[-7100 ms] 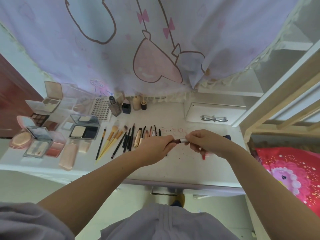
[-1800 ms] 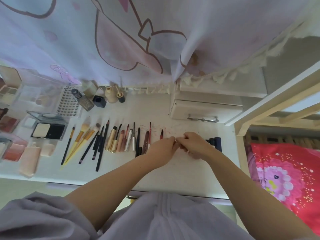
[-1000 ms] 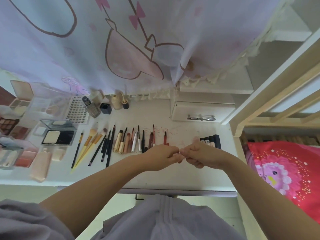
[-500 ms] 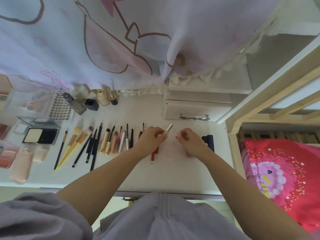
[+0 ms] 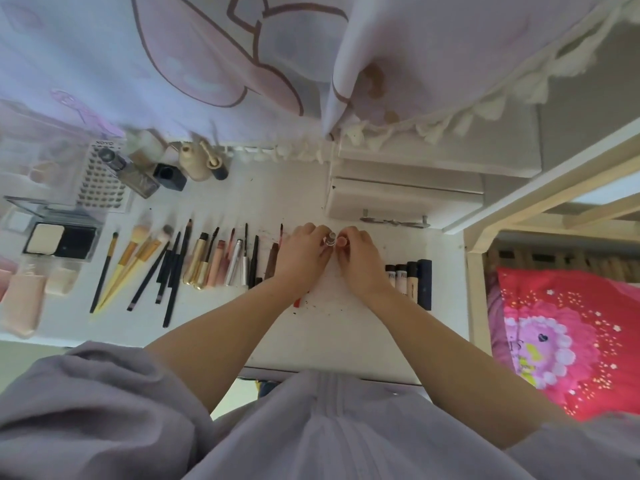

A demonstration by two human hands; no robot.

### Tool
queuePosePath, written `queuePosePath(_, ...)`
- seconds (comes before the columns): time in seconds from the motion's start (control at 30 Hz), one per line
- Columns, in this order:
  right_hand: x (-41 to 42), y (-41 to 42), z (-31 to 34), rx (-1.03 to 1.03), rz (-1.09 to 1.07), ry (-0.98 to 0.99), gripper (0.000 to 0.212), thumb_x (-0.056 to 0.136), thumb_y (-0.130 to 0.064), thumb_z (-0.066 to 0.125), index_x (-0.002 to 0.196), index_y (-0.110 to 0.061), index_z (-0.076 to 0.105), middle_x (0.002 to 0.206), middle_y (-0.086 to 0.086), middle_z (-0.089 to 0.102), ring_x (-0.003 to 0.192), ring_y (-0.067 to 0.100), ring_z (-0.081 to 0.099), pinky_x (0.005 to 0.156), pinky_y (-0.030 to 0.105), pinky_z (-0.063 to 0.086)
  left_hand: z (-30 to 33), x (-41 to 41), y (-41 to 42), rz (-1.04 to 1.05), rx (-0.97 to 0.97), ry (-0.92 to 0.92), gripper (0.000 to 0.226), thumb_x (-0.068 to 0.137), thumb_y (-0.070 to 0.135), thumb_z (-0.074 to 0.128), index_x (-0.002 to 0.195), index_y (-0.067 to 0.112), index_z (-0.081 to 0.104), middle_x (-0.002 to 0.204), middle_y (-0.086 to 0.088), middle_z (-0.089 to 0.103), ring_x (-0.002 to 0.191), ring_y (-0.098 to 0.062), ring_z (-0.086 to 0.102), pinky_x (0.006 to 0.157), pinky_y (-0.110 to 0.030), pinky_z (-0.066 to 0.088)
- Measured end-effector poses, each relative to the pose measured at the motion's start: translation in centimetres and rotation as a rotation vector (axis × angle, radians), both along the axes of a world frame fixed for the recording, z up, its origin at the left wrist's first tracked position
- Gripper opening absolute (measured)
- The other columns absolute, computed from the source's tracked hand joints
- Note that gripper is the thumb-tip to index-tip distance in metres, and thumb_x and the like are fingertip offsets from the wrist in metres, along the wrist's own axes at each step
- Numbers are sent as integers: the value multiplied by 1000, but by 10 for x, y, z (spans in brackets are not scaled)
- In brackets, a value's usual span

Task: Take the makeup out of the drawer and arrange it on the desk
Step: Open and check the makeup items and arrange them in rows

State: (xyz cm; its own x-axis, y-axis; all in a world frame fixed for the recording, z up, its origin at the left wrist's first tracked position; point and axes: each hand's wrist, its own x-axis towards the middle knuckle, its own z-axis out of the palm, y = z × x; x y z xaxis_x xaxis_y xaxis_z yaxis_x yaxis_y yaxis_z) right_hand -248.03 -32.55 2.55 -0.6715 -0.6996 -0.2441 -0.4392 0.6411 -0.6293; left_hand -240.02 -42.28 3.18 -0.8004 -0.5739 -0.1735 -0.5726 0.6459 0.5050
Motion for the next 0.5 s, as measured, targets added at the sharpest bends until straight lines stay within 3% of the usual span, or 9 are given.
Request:
queuePosePath(0.1, 0, 0, 3, 13, 12, -24, 17, 97, -17, 47, 111, -9, 50, 111, 10, 51, 81, 20, 51, 71, 34, 45, -3, 1, 3, 0, -3, -11, 26, 94, 25, 49, 118, 15, 56, 110, -5, 56, 105, -24, 50, 88, -35, 36)
queuePosePath(0.2, -2, 3, 14, 25, -12, -86, 32, 97, -23, 47, 125, -7, 46, 117, 10, 50, 96, 23, 57, 84, 37, 49, -2, 2, 2, 7, 19, -37, 31, 94, 28, 50, 122, 17, 51, 114, -4, 57, 109, -22, 49, 93, -33, 34)
queuePosePath(0.3, -17, 18, 32, 63, -44, -136, 27, 98, -15, 44, 123, -8, 49, 112, 8, 59, 92, 19, 60, 84, 32, 50, 6, 9, 2, 45, 38, -43, 37, 91, 28, 55, 125, 16, 45, 118, -3, 54, 112, -22, 47, 95, -31, 36)
queuePosePath(0.4, -40, 40, 45, 179, 0, -94, 26, 97, -8, 40, 115, -10, 58, 115, 8, 61, 92, 20, 63, 81, 28, 51, 17, 25, 11, 65, 8, -13, 29, 93, 26, 53, 118, 13, 48, 112, -2, 54, 107, -20, 48, 89, -28, 39)
queuePosePath(0.5, -50, 44, 44, 310, 54, -62, 32, 95, -6, 39, 120, -10, 59, 122, 11, 57, 99, 24, 60, 80, 28, 49, 23, 31, 41, -109, 65, -14, 23, 96, 29, 46, 113, 15, 51, 107, 0, 57, 99, -18, 52, 79, -27, 42)
